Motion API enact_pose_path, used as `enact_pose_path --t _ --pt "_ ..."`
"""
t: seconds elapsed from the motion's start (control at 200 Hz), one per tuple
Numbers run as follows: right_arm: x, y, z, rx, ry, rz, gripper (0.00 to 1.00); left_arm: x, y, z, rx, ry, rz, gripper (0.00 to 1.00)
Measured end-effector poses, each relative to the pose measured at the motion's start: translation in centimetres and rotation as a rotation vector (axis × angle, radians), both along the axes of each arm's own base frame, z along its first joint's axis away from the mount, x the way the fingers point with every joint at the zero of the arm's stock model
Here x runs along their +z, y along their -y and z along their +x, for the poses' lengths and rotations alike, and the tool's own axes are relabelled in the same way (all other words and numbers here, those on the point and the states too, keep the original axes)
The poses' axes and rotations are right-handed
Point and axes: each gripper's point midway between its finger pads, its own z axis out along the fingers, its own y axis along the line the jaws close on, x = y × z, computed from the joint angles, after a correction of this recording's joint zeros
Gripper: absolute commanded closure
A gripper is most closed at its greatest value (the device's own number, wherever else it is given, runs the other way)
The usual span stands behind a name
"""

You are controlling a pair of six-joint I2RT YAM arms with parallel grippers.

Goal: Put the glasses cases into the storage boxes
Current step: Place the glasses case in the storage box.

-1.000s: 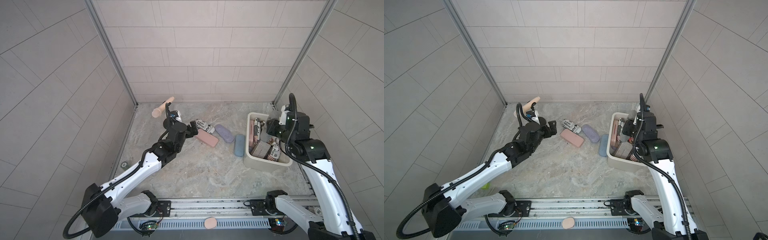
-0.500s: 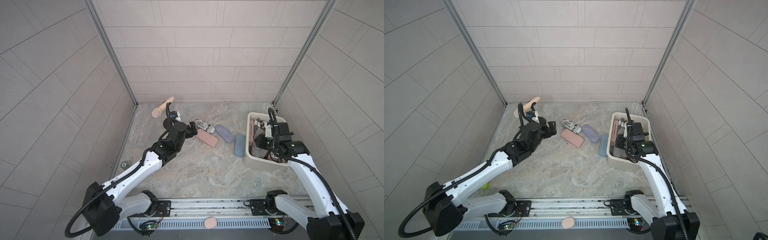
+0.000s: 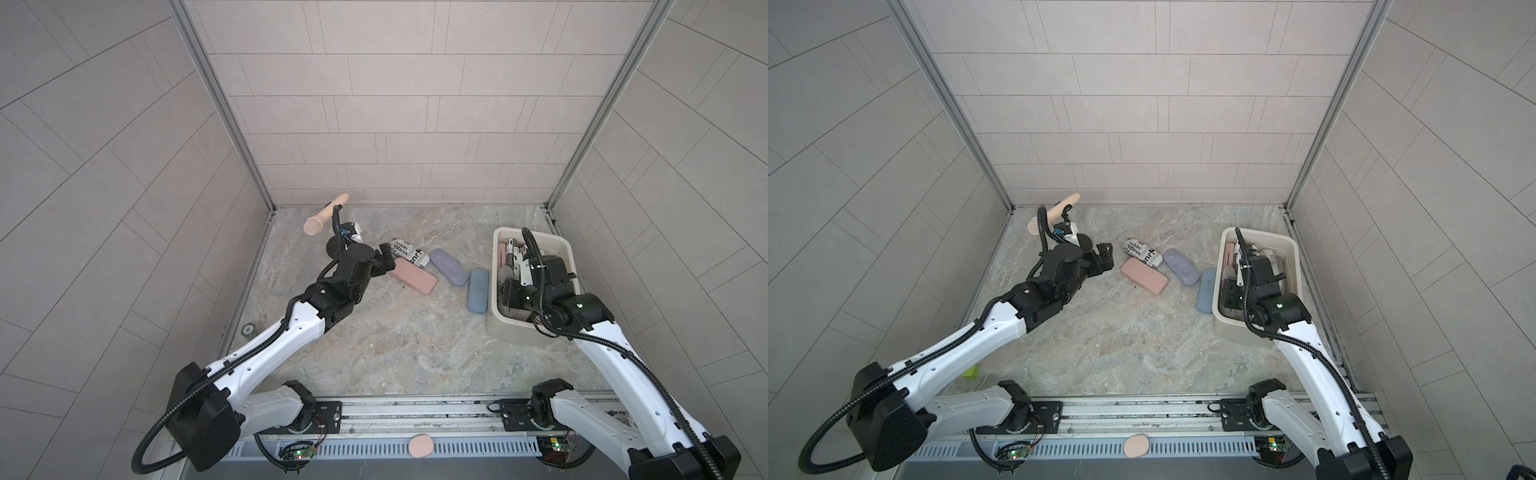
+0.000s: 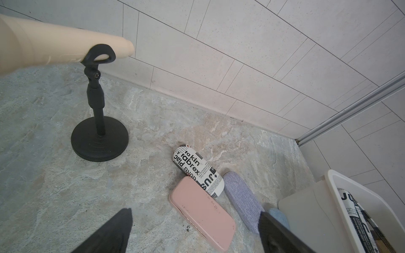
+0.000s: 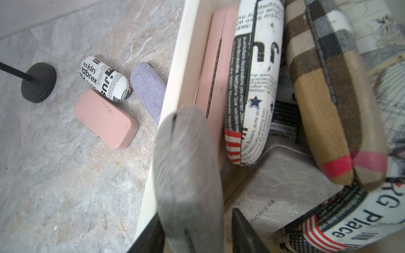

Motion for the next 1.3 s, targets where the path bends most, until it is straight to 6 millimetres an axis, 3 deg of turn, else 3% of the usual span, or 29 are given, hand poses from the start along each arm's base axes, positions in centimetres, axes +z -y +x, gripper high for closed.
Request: enact_pose_path --t 0.475,0.725,0.856,1.006,1.161,1.301 --pt "3.1 0.9 -0.2 -0.034 0.069 -0.025 0.44 -0.4 0.5 0.1 -0.018 -0.014 0.001 0.03" --pt "7.5 1.0 -0.7 -0.031 0.181 -0.017 0.41 -2.1 2.5 1.5 -0.063 -0.092 0.040 0.04" --pt "8.5 -1.2 -1.1 0.060 0.204 -0.015 0.36 -4.3 3.9 2.4 -0.094 -0.177 0.080 0.04" --pt "8.2 -4.1 -0.8 0.174 0.178 -0.044 0.28 -7.3 5.1 3.0 -0.123 -0.286 0.127 0.04" --pt "7.1 -7.8 0.8 0.270 0.131 -0.118 0.25 -9.5 5.1 3.1 -0.136 -0.372 0.141 0.05" --pt "5.1 -12.1 2.6 0.352 0.088 -0.181 0.19 -10.4 3.8 3.3 -0.104 -0.420 0.135 0.05"
